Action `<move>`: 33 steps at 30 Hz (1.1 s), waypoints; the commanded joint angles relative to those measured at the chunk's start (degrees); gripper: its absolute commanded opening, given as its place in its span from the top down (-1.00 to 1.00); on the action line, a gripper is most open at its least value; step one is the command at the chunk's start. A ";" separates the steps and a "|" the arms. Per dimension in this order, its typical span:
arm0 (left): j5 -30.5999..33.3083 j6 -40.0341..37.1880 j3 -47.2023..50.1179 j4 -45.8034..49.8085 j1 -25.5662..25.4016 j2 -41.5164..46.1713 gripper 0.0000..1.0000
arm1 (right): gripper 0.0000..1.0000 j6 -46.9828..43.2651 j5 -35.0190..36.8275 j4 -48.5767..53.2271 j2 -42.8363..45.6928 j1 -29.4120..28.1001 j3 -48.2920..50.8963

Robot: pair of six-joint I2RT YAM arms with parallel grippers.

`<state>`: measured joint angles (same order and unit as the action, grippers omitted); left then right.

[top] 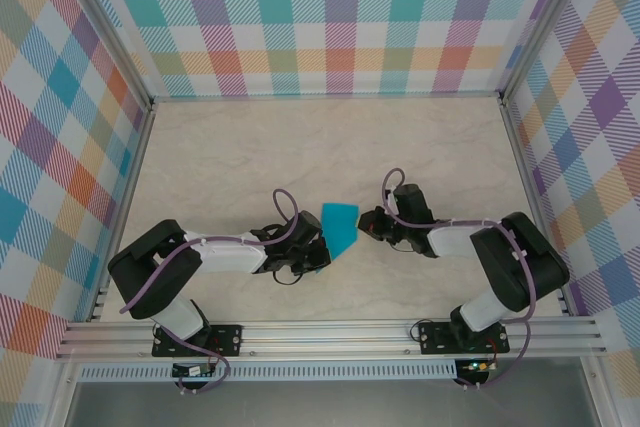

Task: Fold a paper plane with a square sheet of paper (pick it up from the middle)
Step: Third fold the triangle at the center of the table.

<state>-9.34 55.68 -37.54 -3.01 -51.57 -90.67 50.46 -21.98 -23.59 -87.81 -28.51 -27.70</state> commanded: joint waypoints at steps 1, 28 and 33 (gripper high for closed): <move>1.76 -1.45 1.24 7.66 0.41 -1.44 0.91 | 0.94 -0.89 -2.61 -0.62 -0.32 -3.20 -0.41; 0.74 -2.99 0.60 7.14 0.39 0.16 0.85 | 0.90 -1.71 3.40 3.29 2.51 0.54 3.00; -0.29 -5.85 -3.82 9.42 0.42 3.66 0.73 | 0.65 -1.72 4.93 13.59 10.53 0.47 2.00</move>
<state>-9.52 52.69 -38.54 0.54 -51.57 -89.80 50.00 -18.63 -17.82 -80.95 -28.16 -25.08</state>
